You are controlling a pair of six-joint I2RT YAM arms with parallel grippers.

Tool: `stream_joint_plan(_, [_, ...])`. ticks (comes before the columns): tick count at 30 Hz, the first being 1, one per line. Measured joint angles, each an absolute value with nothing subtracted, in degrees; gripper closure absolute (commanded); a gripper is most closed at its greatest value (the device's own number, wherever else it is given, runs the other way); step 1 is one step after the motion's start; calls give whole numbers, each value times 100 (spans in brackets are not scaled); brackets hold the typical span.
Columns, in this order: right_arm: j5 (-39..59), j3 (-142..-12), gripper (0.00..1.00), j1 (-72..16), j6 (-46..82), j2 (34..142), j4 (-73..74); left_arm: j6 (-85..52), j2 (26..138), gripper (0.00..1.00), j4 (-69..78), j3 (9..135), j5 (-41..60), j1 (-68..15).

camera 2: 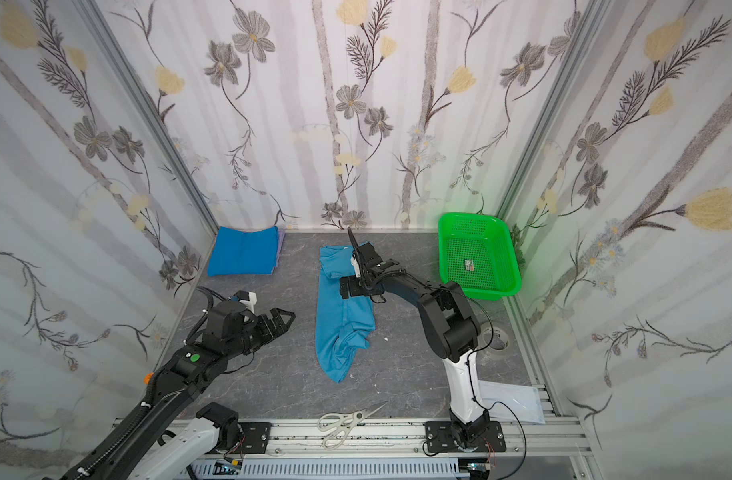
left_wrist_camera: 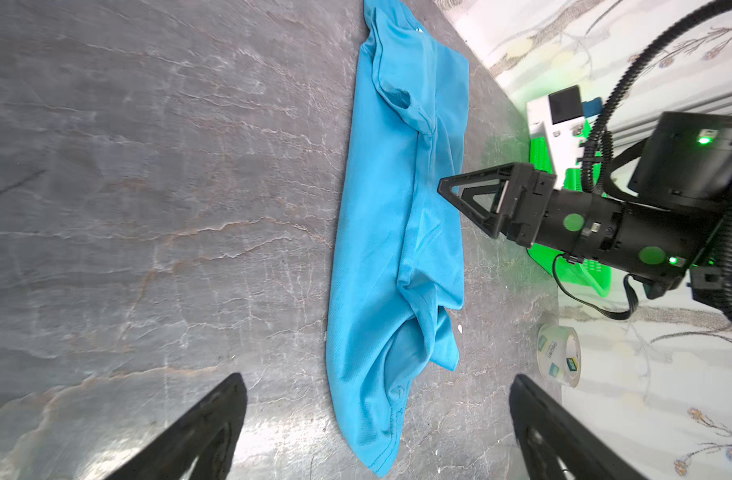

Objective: Fold and stack the t-shirts

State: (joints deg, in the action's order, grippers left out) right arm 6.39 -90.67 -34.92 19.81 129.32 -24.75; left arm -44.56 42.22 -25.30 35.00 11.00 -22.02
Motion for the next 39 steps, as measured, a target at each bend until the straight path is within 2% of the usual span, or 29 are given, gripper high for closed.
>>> stream_joint_plan(10, [-764,-11080,0,-3940,2246,14376,-3533,-4484,3669,0,-2943,3229,1066,-2182])
stream_joint_plan(13, [-1011,-11476,7,-3872,2296,14704,-3850,-4484,3476,0,-3026,3199,1061,-2180])
stream_joint_plan(16, [-1031,-12005,9,-3798,2296,14986,-4101,-4482,3444,0,-3028,3133,1061,-2176])
stream_joint_plan(17, [-1031,-12147,1,-3778,2292,15058,-4193,-4482,3444,0,-3024,3094,1063,-2174])
stream_joint_plan(29, [-217,-13688,0,-3044,2018,15729,-4783,-4545,3548,0,-2453,2652,1625,-2204])
stream_joint_plan(34, [316,-13729,0,-3020,1658,15480,-4624,-4543,3953,0,-1944,2521,2080,-2443])
stream_joint_plan(36, [447,-13244,0,-3028,1520,15058,-4362,-4541,4091,0,-1809,2491,2178,-2624])
stream_joint_plan(39, [620,-11572,0,-3044,1409,13830,-3828,-4541,4370,5,-1551,2416,2279,-2980])
